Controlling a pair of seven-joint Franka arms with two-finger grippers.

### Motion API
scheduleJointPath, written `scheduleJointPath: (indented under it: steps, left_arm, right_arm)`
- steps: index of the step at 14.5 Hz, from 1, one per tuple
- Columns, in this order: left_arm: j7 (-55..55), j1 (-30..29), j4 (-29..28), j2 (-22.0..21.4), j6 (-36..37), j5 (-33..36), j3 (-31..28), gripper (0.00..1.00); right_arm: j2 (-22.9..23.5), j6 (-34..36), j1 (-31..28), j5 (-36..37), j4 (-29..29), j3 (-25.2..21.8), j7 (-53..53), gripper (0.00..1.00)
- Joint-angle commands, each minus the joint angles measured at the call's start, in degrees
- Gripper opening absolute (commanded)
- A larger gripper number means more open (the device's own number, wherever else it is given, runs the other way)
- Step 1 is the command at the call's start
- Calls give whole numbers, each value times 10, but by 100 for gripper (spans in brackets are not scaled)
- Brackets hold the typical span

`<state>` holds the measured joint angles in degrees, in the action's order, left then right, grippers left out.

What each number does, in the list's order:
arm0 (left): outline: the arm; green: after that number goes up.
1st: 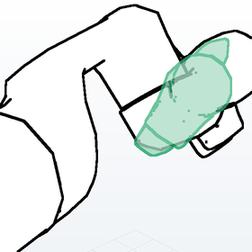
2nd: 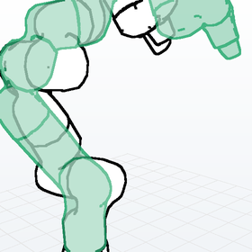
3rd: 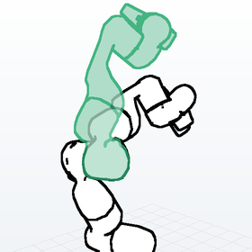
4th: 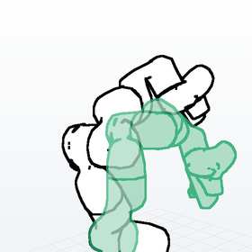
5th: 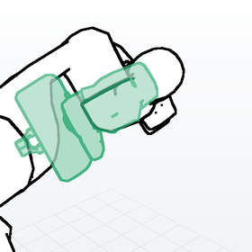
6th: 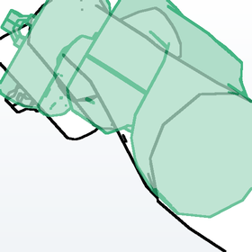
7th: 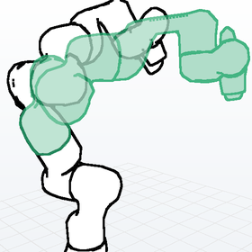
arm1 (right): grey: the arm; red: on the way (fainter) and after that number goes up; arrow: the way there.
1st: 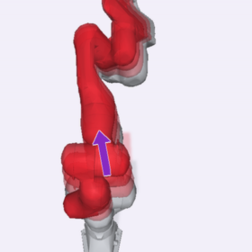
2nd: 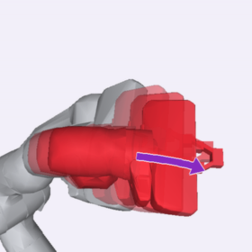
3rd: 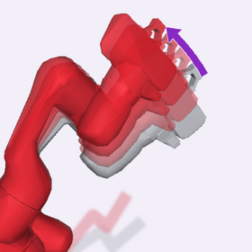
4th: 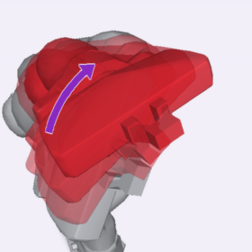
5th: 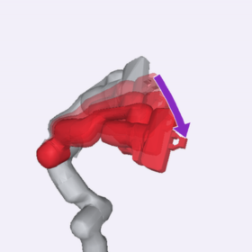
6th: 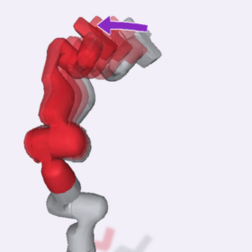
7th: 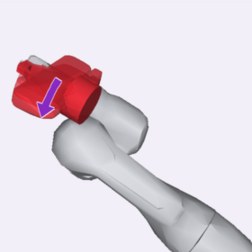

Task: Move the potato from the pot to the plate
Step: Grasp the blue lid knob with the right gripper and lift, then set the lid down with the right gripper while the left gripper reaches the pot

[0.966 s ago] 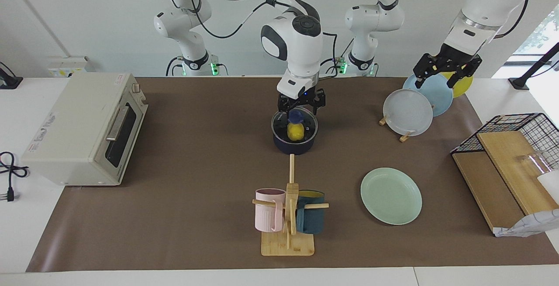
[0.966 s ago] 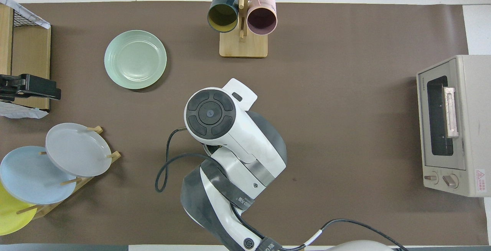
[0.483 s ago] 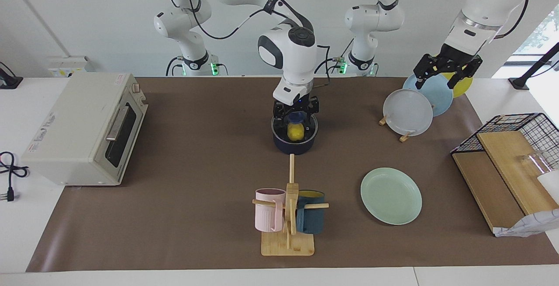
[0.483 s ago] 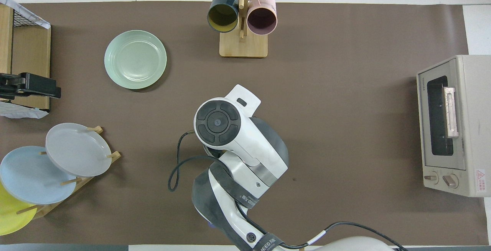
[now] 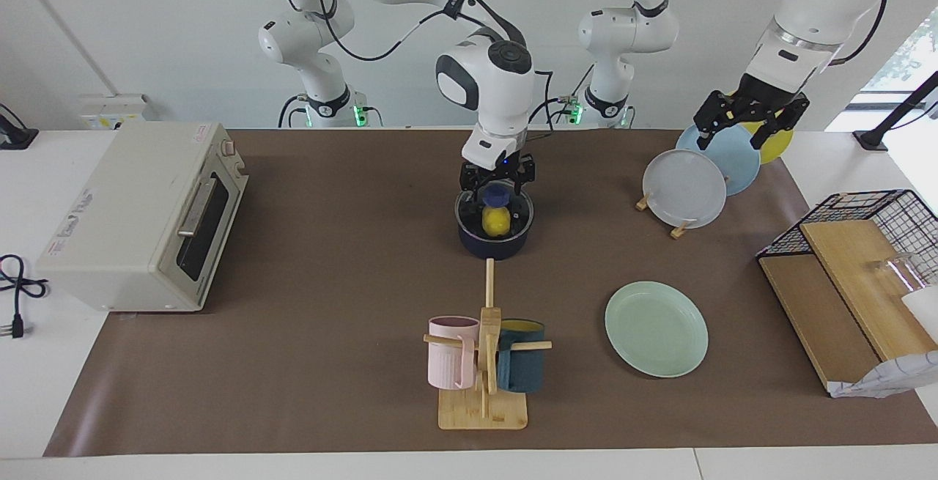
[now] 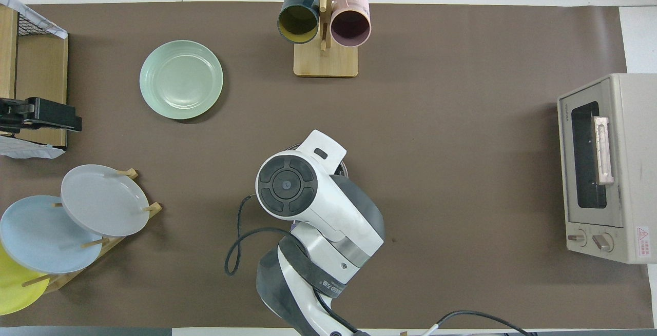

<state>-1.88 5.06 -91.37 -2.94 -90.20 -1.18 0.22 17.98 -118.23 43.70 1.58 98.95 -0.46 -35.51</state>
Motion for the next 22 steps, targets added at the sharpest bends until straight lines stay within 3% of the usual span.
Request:
scheduleJointPath:
  steps: [1, 3, 5, 7, 12, 18, 22]
  left_arm:
    - [-8, 9, -21, -16, -10, 6, -4, 100]
    - [-8, 9, -22, -16, -9, 6, -4, 100]
    - [-8, 9, -22, -16, -10, 5, -4, 100]
    - [-7, 9, -22, -16, -12, 5, -4, 100]
    - [-8, 9, -21, -16, -16, 5, -5, 100]
    - [-10, 38, -27, -16, -35, 4, -4, 100]
    - [-80, 86, -52, -21, -51, 4, -4, 100]
  right_arm:
    - [-15, -15, -3, 8, 19, 1, 2, 77]
    - [-13, -15, -3, 8, 15, 1, 3, 62]
    - [-12, -15, -3, 8, 12, 1, 3, 55]
    - [-9, -13, -4, 8, 2, 1, 3, 41]
    - [-11, 25, -29, 8, -39, 0, 29, 41]
    - [-29, 40, -151, -2, -39, 0, 236, 41]
    - [-45, 41, -253, -3, 9, -1, 378, 41]
